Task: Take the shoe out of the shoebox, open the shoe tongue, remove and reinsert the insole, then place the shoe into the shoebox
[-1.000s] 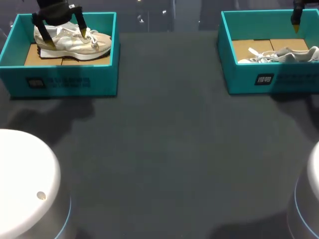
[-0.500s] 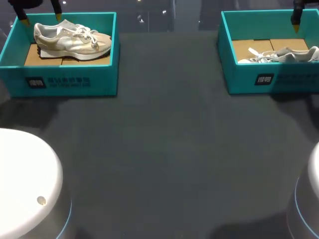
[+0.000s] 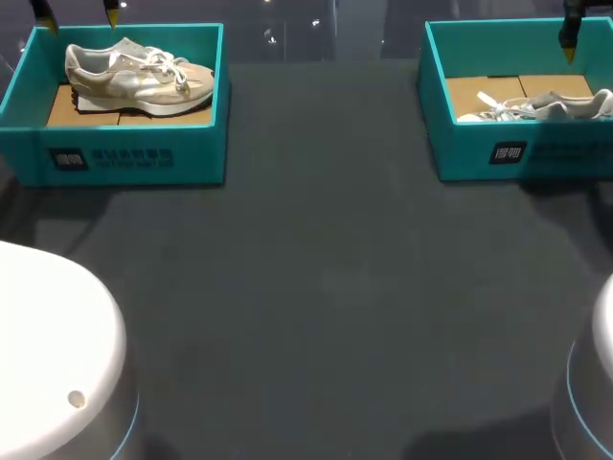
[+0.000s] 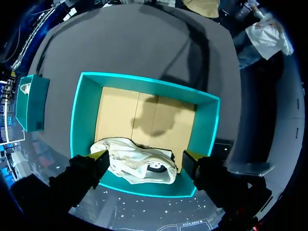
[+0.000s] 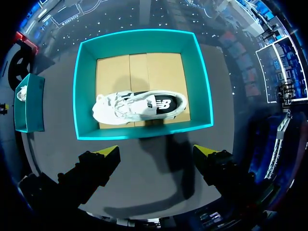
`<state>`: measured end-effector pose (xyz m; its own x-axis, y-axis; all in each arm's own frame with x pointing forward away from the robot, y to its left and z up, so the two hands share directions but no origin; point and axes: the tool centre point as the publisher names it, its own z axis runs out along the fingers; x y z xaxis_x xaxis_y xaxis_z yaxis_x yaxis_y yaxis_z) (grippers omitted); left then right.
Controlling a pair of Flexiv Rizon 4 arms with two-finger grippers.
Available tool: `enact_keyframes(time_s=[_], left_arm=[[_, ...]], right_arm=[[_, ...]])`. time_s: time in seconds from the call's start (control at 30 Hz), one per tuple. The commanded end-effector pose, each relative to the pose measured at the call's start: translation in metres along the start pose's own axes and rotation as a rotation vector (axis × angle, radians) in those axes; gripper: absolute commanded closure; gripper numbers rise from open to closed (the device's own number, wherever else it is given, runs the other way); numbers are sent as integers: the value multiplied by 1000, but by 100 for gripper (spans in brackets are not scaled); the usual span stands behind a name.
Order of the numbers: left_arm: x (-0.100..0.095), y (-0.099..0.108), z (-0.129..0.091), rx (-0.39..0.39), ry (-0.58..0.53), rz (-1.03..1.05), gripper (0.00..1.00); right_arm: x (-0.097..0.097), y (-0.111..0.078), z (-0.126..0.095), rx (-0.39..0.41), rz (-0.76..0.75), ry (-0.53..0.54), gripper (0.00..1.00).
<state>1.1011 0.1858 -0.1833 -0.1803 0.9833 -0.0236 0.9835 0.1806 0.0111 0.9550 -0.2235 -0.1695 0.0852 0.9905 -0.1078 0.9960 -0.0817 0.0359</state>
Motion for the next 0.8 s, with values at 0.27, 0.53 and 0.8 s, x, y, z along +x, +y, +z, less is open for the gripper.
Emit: enact_keyframes(time_s=[0.27,0.53,0.8], left_arm=[[10,61,15,-32,10,57,0],[16,89,43,-5,65,55,0],[23,105,66,5,91,58,0]], right_arm=[[0,0,0,0,1,-1,0],[0,0,0,0,1,-1,0],[0,0,0,0,1,-1,0]])
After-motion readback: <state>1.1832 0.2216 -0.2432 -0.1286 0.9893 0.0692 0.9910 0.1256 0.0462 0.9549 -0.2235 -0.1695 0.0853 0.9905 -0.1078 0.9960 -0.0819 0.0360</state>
